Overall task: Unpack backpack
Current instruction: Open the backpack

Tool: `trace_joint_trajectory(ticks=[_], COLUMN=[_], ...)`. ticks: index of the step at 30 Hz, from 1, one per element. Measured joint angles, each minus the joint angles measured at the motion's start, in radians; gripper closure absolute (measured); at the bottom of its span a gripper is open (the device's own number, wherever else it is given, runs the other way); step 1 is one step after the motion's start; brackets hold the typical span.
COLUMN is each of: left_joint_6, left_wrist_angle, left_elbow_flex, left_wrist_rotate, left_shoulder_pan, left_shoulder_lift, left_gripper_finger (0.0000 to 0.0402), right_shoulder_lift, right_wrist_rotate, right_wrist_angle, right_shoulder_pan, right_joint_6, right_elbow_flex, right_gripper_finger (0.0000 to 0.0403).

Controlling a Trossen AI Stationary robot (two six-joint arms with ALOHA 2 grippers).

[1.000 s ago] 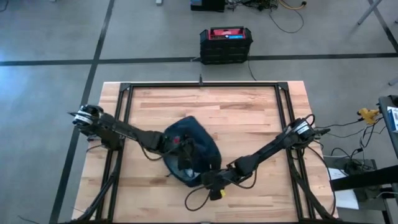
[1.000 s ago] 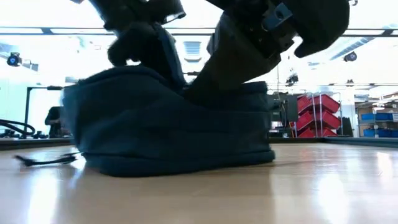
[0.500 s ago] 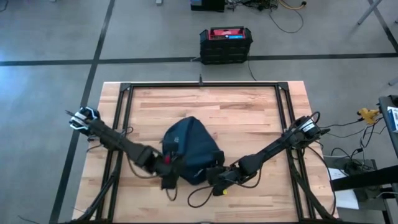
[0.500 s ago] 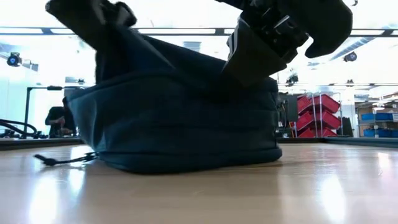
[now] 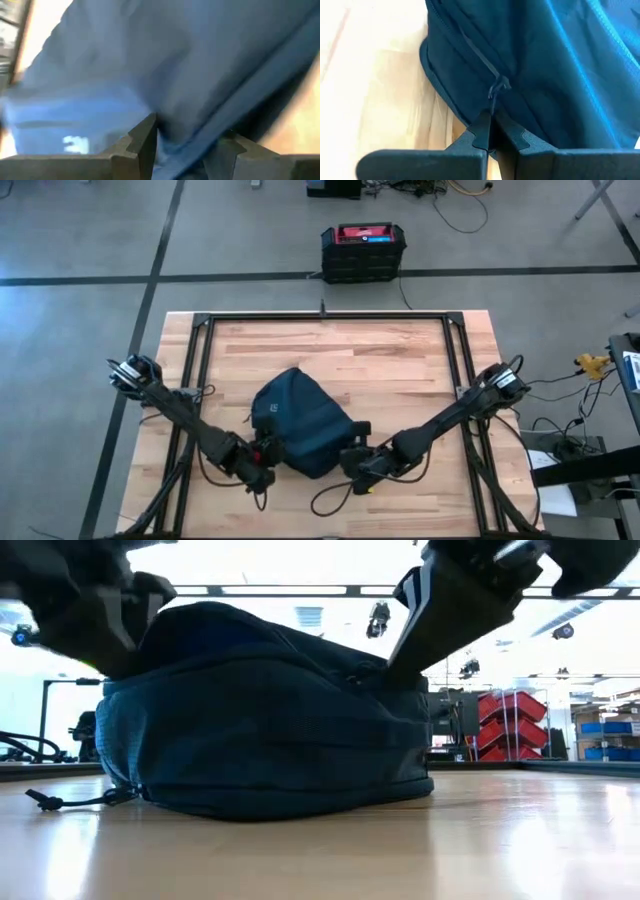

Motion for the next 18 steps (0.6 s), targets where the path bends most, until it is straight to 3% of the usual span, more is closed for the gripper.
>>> trace_joint_trajectory(ticks=[3,7,12,18], left_joint_6=[0.035,0.153,0.228,0.054], left_wrist_angle=[0.016,0.061,0.029,-0.2], left_elbow_flex=[-0.017,-0.01,0.059,0.242], left_wrist_rotate=[-0.1,-0.094,0.159,0.461], left_shoulder_pan=[0.014,0.053,0.163,0.162], left_shoulder_lift=[0.0,0.0,-0.012,-0.017], left_gripper_finger=[0.027,0.0248,0.0217,0.0201], right_shoulder_lift=[0.012,0.054,0.103,0.1], right_wrist_rotate=[-0.008,-0.019,-0.029,-0.027], right_wrist_angle=[0.007,0.074,0.163,0.117], right_shoulder_pan=[0.0,-0.001,-0.007,-0.014], right_joint_6=[0.008,0.011,-0.012,-0.006], right_elbow_flex=[-0.001,-0.003,0.0,0.003], right_gripper_finger=[0.0403,0.0403,0.0403,0.0403])
